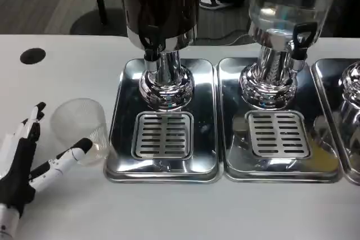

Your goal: Grasp the cup under the faucet to collect the drink, then remove the cup.

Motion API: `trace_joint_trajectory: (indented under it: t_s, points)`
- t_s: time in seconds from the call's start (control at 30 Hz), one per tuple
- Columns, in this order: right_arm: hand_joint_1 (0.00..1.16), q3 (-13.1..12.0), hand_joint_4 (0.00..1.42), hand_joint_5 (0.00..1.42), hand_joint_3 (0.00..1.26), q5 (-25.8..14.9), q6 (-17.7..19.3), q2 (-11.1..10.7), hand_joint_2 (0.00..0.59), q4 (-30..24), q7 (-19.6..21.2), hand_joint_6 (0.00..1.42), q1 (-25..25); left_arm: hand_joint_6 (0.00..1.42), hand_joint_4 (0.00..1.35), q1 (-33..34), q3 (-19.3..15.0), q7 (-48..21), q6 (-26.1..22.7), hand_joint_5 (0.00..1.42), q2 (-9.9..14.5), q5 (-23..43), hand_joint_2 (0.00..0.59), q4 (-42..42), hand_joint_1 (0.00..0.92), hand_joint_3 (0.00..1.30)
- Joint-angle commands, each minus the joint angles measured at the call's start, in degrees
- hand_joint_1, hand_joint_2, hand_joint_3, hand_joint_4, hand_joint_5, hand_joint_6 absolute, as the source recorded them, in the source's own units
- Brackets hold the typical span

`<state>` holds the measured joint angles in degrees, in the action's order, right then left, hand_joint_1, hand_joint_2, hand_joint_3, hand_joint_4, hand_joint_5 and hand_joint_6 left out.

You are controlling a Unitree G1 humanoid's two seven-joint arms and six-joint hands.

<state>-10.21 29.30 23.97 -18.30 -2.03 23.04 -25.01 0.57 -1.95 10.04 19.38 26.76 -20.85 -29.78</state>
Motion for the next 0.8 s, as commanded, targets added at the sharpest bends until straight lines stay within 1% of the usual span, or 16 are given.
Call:
trace_joint_trajectory:
  t_s: [0.03, 0.43, 0.8]
  points:
    - [0.67, -0.6, 0.30, 0.22, 0.40, -0.6, 1.2, 0.4, 0.571, -0.4, 0.3, 0.18, -0.5, 0.00, 0.00, 1.1, 0.6, -0.3, -0.9, 0.00, 0.7, -0.5, 0.076, 0.6, 0.196, 0.00]
    - [0.68, -1.6, 0.30, 0.23, 0.40, -1.0, 2.9, 0.7, 0.560, -1.8, 0.4, 0.18, -1.8, 0.00, 0.00, 4.0, 2.9, 0.0, -2.1, 0.00, 0.2, -1.6, 0.076, -3.1, 0.195, 0.00]
    - [0.69, -2.7, 0.30, 0.23, 0.40, -1.6, 4.2, 1.0, 0.559, -2.6, 0.4, 0.18, -3.1, 0.00, 0.00, 4.4, 4.1, 0.1, -2.0, 0.00, -0.1, -2.3, 0.079, -3.1, 0.185, 0.00]
